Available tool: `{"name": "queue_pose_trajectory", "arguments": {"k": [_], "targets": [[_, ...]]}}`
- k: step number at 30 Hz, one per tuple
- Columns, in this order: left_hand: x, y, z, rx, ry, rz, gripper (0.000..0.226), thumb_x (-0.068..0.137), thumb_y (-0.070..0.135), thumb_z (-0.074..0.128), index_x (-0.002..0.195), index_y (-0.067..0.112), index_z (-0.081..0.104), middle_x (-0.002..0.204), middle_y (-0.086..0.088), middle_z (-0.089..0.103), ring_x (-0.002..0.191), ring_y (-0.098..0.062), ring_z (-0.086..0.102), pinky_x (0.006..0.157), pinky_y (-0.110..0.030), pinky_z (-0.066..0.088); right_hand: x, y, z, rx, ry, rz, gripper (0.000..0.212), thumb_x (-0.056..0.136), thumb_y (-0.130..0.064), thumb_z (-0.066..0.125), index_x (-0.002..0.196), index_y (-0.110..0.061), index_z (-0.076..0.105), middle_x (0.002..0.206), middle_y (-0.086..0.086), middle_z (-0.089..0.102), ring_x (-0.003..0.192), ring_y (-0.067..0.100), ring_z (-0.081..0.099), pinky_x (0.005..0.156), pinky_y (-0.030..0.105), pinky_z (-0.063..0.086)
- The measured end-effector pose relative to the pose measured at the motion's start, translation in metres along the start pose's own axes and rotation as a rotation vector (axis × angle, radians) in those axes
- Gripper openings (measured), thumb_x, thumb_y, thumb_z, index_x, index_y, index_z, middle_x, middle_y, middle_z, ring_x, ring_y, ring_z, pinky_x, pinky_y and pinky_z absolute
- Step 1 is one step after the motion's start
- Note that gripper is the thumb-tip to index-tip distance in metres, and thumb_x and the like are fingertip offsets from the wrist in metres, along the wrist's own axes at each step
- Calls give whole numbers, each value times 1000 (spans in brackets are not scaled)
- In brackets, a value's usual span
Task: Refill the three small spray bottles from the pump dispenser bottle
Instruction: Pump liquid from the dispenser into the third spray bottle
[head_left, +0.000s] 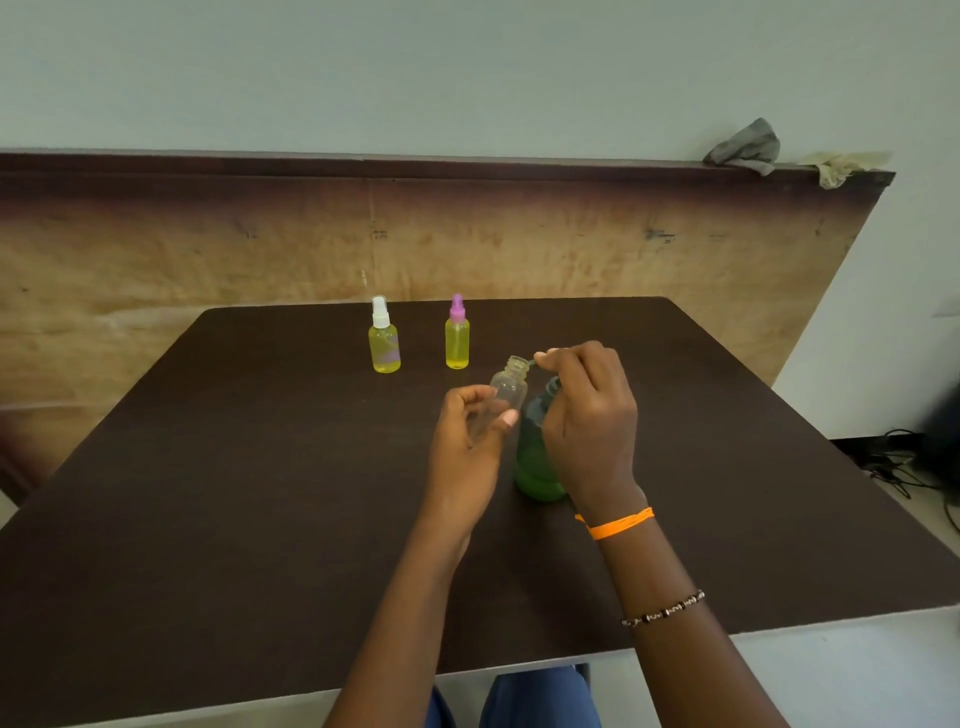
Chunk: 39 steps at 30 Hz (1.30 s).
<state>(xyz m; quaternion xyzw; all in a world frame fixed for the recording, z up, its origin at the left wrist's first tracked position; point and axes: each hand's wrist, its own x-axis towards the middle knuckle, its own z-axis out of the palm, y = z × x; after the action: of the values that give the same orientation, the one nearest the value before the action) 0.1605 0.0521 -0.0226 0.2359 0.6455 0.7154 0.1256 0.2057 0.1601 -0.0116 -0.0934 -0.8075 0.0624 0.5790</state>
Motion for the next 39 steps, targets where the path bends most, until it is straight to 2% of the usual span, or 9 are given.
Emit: {"name": "queue_pose_trajectory", "arguments": {"k": [8, 15, 20, 22, 25, 28, 30, 34, 39], "targets": [[3, -1, -1, 23, 12, 33, 28, 86, 12, 62, 112, 17, 52, 107, 7, 61, 98, 3, 56, 74, -4, 46, -6, -2, 12, -34, 108, 32, 29, 90, 3, 40, 81, 3, 67, 76, 13, 59, 72, 20, 47, 58, 29, 43], [4, -6, -3, 46, -3, 64, 28, 83, 6, 66, 102, 22, 54, 108, 5, 62, 99, 2, 58, 77, -6, 46, -6, -2, 14, -47, 130, 33, 29, 92, 0, 40, 78, 2, 66, 75, 13, 57, 67, 23, 49, 53, 33, 44], [6, -4, -1, 54, -5, 89, 29, 83, 8, 66, 104, 23, 53, 108, 6, 62, 102, -1, 58, 81, -14, 47, -8, -1, 18, -22, 171, 32, 49, 103, -10, 27, 75, 3, 65, 73, 14, 57, 67, 22, 47, 53, 33, 44], [5, -4, -2, 56, -9, 87, 29, 83, 8, 66, 101, 26, 53, 106, 8, 61, 100, 0, 57, 78, -11, 46, -10, -2, 18, -19, 177, 28, 51, 103, -12, 25, 75, 3, 65, 73, 14, 57, 67, 22, 47, 54, 32, 44], [4, -3, -3, 56, -11, 91, 30, 83, 7, 66, 100, 27, 52, 104, 11, 60, 99, 0, 57, 76, -6, 46, -7, -4, 17, -42, 158, 37, 39, 97, -3, 34, 73, 1, 64, 72, 13, 55, 67, 20, 44, 52, 31, 41], [6, -2, -5, 74, -14, 102, 29, 82, 8, 67, 102, 24, 53, 105, 10, 60, 101, -2, 57, 79, -9, 46, -1, -6, 14, -98, 126, 33, 25, 86, -1, 42, 70, -1, 61, 71, 12, 54, 69, 16, 39, 52, 24, 35], [7, -2, -5, 74, -12, 99, 30, 82, 8, 67, 106, 19, 53, 106, 8, 60, 101, -1, 57, 81, -11, 46, 0, -5, 14, -96, 130, 29, 25, 86, 0, 43, 68, -1, 59, 70, 12, 53, 68, 16, 38, 53, 23, 33], [6, -5, -2, 62, 8, 91, 29, 82, 7, 66, 105, 19, 53, 108, 5, 62, 102, -3, 58, 81, -13, 47, -4, -1, 22, -56, 188, 38, 28, 87, 3, 44, 63, -1, 57, 66, 13, 51, 65, 19, 37, 49, 32, 36], [7, -3, -2, 63, 4, 92, 29, 83, 7, 66, 108, 16, 54, 109, 4, 62, 102, -2, 58, 83, -13, 47, 4, -1, 19, -43, 165, 43, 26, 84, 4, 43, 62, -2, 55, 66, 13, 50, 65, 18, 36, 51, 31, 34]]}}
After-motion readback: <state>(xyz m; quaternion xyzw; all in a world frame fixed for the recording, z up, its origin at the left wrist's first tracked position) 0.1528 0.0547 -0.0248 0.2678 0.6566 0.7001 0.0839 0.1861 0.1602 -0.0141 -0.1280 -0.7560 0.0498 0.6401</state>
